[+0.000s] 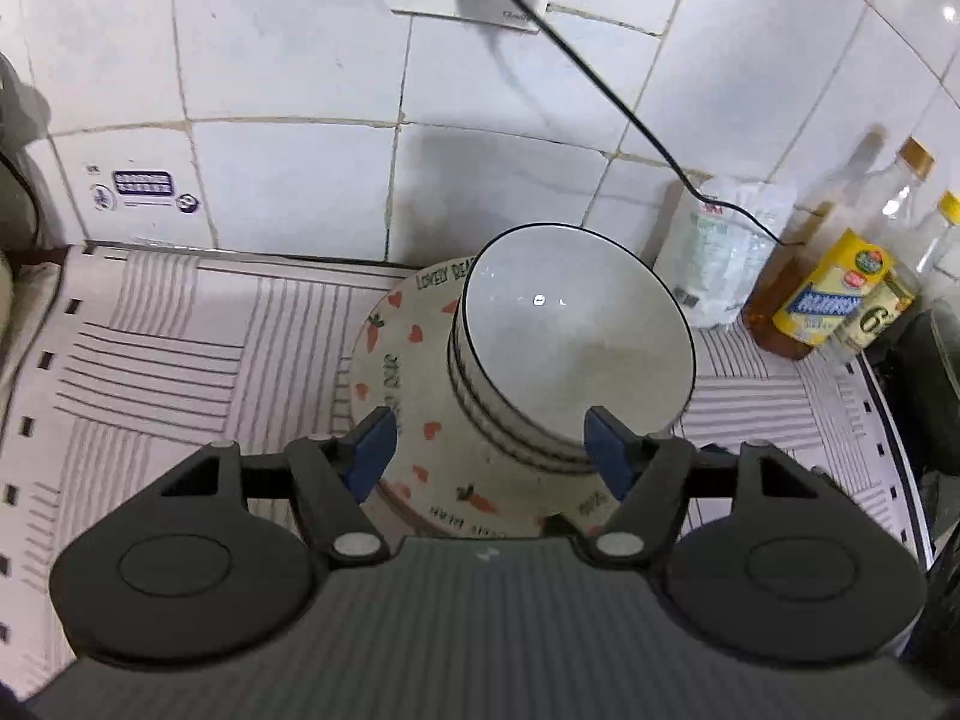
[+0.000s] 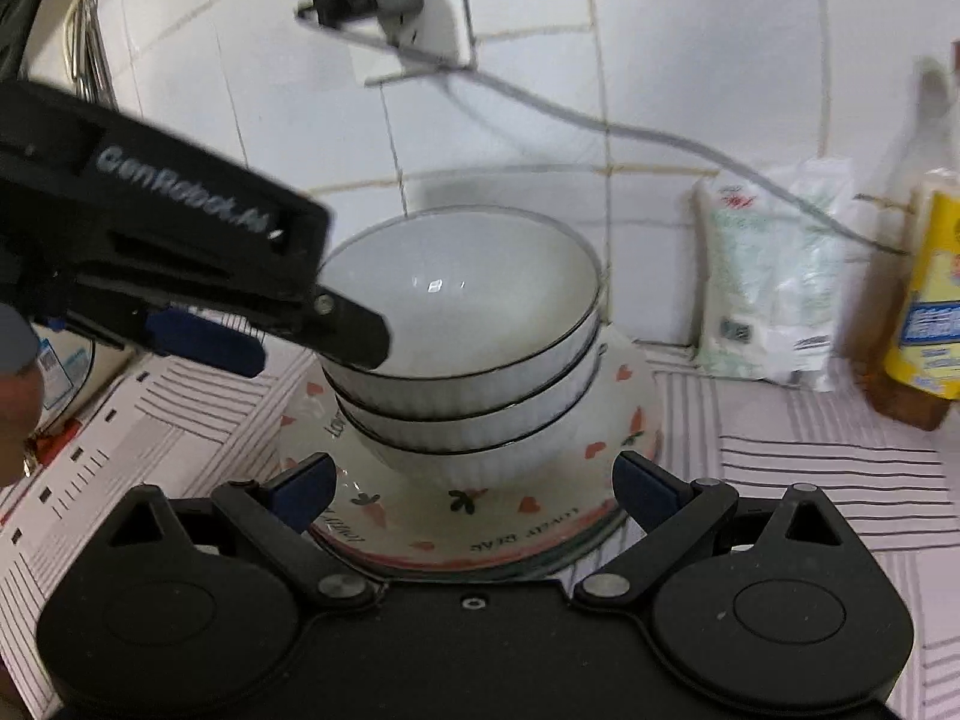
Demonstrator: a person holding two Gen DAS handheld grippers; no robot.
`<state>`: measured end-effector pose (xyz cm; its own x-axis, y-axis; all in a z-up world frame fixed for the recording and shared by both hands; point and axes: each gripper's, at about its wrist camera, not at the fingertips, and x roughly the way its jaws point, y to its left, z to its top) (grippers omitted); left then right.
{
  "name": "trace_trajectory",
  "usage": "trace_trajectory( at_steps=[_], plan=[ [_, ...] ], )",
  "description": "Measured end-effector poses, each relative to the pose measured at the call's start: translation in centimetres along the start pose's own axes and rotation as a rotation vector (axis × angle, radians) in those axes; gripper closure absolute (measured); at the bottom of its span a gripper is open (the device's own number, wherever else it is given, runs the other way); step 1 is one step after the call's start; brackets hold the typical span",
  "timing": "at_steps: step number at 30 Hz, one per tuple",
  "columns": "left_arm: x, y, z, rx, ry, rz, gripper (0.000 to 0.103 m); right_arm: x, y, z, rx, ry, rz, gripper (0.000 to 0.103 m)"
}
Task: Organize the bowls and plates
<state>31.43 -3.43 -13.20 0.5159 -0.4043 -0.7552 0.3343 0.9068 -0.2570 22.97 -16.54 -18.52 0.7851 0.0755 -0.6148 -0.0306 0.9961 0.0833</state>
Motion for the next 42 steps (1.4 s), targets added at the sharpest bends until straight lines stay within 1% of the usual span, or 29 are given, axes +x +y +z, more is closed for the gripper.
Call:
trace_trajectory(
  at_steps=[4,9,11,12,14,17,20,24,28,33,35,37,42],
  plan=[
    [-2.5,0.1,-0.6,0.019,-0.016,0.014,0.031,-2.2,-0.6,0.1,0.026,0.006,-0.007,0.003],
    [-6.1,0.2,-1.3,0.028,-0.022,0.052,0.024,-5.2,-0.4,0.5,-0.008,0.001,-0.055,0.003],
    [-7.7,0.2,-1.7,0.035,-0.04,0.067,0.018,-6.3,-0.1,1.0,-0.019,-0.007,-0.074,0.002],
    [-8.5,0.1,-2.0,0.039,-0.052,0.079,0.017,-7.0,-0.1,1.2,-0.016,-0.012,-0.079,0.002],
    [-10.1,-0.1,-2.5,0.053,-0.071,0.091,0.011,-8.4,0.1,1.6,-0.002,-0.017,-0.082,0.002],
    [-12.2,-0.3,-3.2,0.065,-0.094,0.094,0.005,-10.2,0.4,2.1,-0.001,-0.01,-0.092,0.001],
    [-14.0,-0.6,-3.9,0.061,-0.106,0.093,0.005,-12.0,0.4,2.8,0.022,0.026,-0.09,0.001],
    [-15.7,-0.9,-4.7,0.07,-0.114,0.101,0.002,-14.4,0.3,3.0,0.054,0.034,-0.081,0.001],
    [-17.7,-1.4,-5.6,0.071,-0.104,0.113,0.002,-17.0,1.1,3.1,0.02,0.041,-0.121,0.001],
    [-20.1,-2.3,-6.4,0.092,-0.12,0.118,0.0,-19.9,2.1,3.2,0.001,0.055,-0.167,0.001],
    [-20.8,-2.7,-6.7,0.119,-0.111,0.126,0.0,-20.8,2.3,3.3,0.017,0.081,-0.191,0.001],
    [-21.2,-2.9,-7.1,0.133,-0.096,0.123,0.0,-21.8,2.7,3.2,0.009,0.08,-0.21,0.001],
    [-22.2,-2.6,-8.3,0.108,-0.067,0.136,0.0,-24.1,3.4,3.0,0.021,0.059,-0.211,0.001]
  ],
)
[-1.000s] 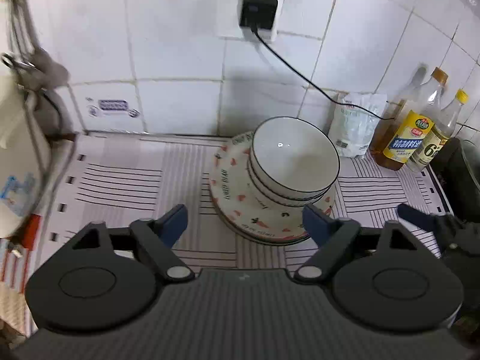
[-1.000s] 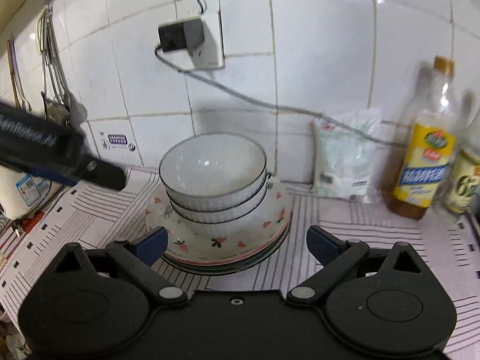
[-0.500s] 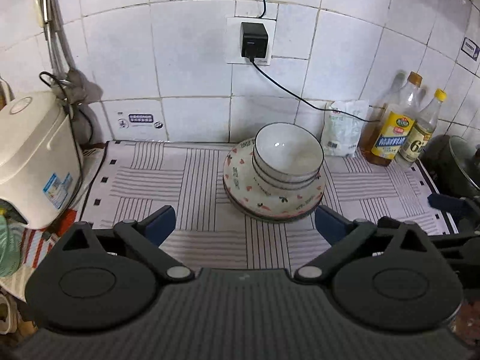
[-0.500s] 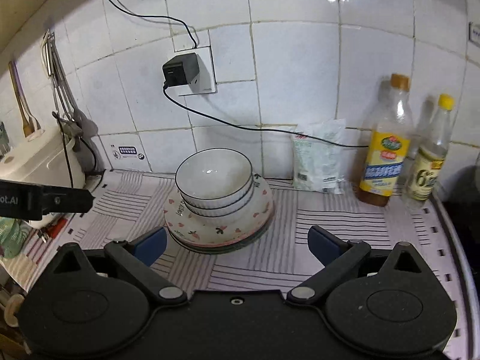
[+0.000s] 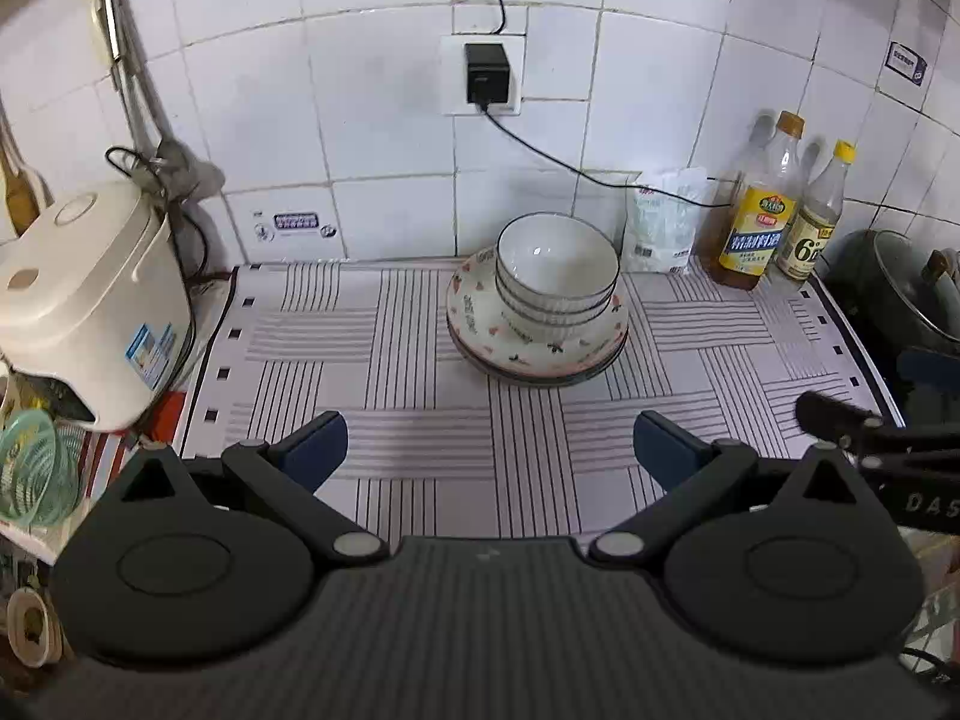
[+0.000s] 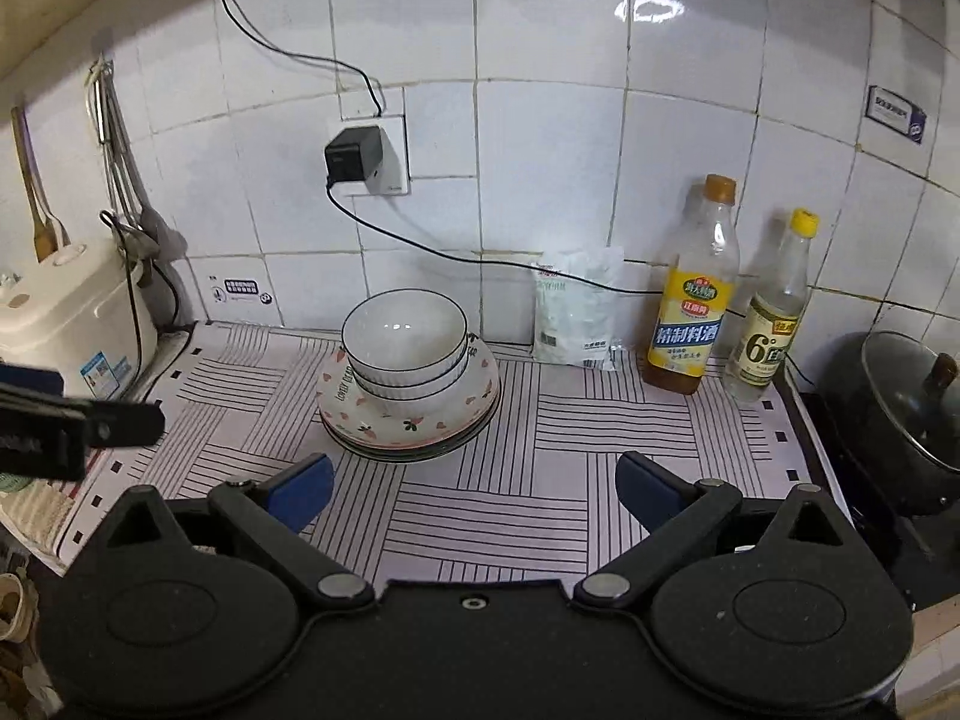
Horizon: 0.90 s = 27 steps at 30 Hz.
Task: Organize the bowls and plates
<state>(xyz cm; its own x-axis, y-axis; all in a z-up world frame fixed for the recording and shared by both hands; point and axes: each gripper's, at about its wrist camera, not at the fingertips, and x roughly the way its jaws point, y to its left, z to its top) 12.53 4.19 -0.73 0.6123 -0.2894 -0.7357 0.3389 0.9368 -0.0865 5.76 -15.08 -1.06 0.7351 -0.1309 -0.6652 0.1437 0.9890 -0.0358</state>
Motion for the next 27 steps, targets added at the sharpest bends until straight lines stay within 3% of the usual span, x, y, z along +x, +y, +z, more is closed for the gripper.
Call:
trace_trajectory(
  at_steps=[4,16,21,27],
  plan=[
    [-1.1,0.1,-0.7,-0.006,0.001,0.022,0.0,-1.3,0.4,-0.3,-0.002,-0.002,-0.045,0.0],
    [-5.7,0.1,-2.9,-0.013,-0.048,0.073,0.0,-3.8,0.0,-2.1,0.06,-0.021,-0.056,0.0],
    [-5.8,0.3,-3.7,-0.015,-0.049,0.122,0.0,-5.8,1.0,-3.0,0.033,-0.082,-0.137,0.0],
    [-6.3,0.5,-5.1,-0.018,-0.086,0.128,0.0,-7.6,1.8,-3.8,0.026,-0.125,-0.13,0.0]
  ],
)
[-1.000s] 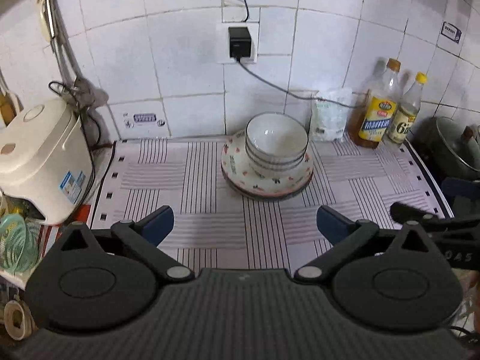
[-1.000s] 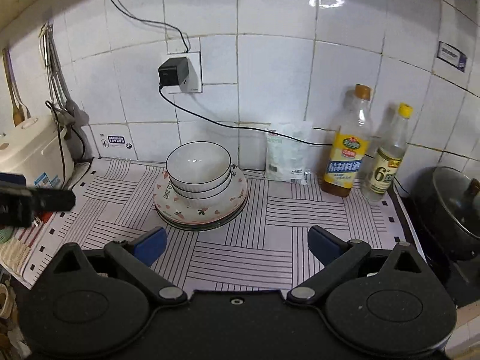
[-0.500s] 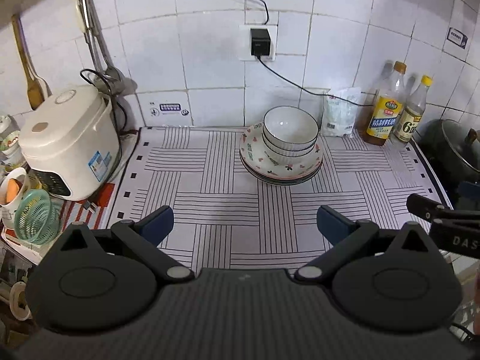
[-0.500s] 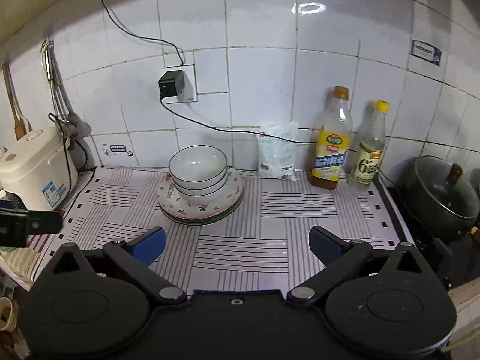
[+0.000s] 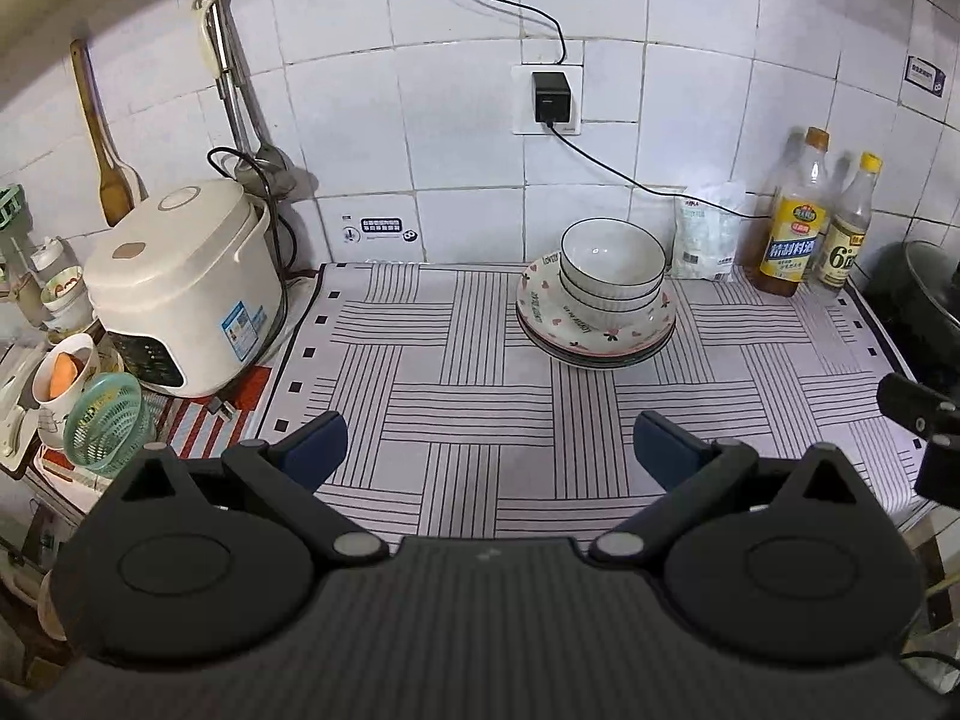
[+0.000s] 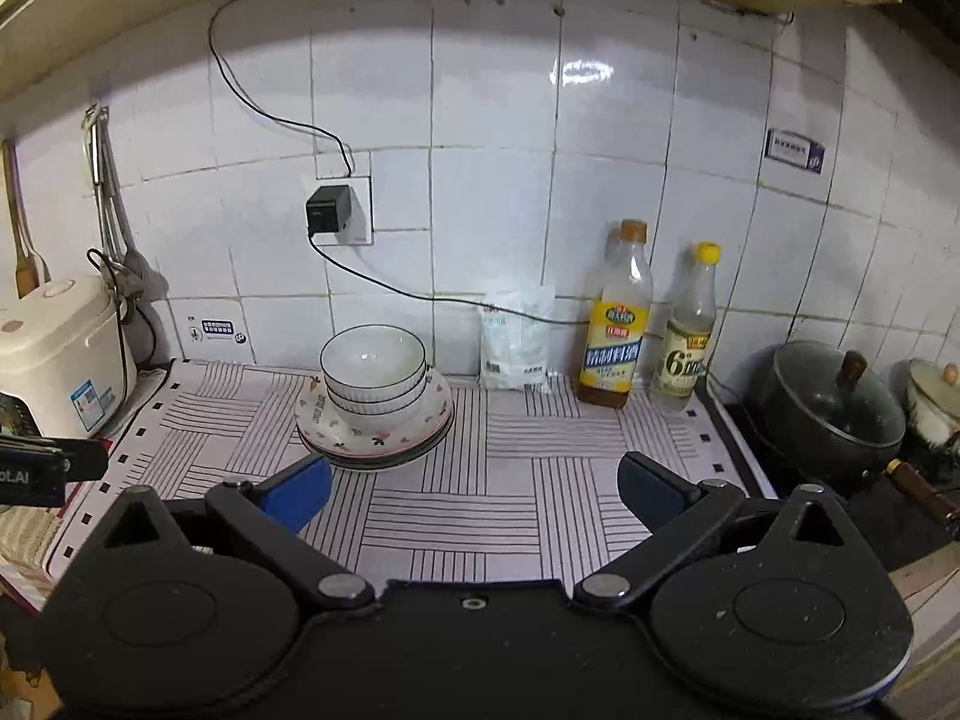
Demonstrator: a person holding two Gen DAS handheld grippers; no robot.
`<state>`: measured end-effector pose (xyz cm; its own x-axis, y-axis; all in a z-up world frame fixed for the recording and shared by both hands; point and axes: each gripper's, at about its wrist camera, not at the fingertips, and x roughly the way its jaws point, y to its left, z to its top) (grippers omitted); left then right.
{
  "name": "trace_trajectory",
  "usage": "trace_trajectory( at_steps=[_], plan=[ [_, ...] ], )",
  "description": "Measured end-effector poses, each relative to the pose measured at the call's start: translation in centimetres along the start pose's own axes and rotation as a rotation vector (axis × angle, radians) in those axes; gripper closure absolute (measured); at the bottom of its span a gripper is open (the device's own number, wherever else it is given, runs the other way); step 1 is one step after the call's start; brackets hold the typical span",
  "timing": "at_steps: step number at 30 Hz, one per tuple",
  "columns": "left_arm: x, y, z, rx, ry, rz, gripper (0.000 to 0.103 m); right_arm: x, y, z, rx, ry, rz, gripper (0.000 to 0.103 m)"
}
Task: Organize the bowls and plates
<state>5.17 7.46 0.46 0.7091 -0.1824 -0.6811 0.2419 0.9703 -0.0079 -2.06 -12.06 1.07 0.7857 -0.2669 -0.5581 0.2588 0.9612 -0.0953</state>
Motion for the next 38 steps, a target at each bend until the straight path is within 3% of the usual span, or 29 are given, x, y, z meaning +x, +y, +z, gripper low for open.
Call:
trace_trajectory(
  at_steps=[25,38],
  plan=[
    [-1.4,-0.9,-1.8,0.029,-0.042,-0.004,0.0,-1.0,0.9,-1.4,0.007,0.029,0.002,0.0],
    [-1.9,-0.3,-2.1,0.008,-0.046,-0.053,0.0,-0.8,0.4,-1.8,0.037,0.047,-0.006,0.0]
  ],
)
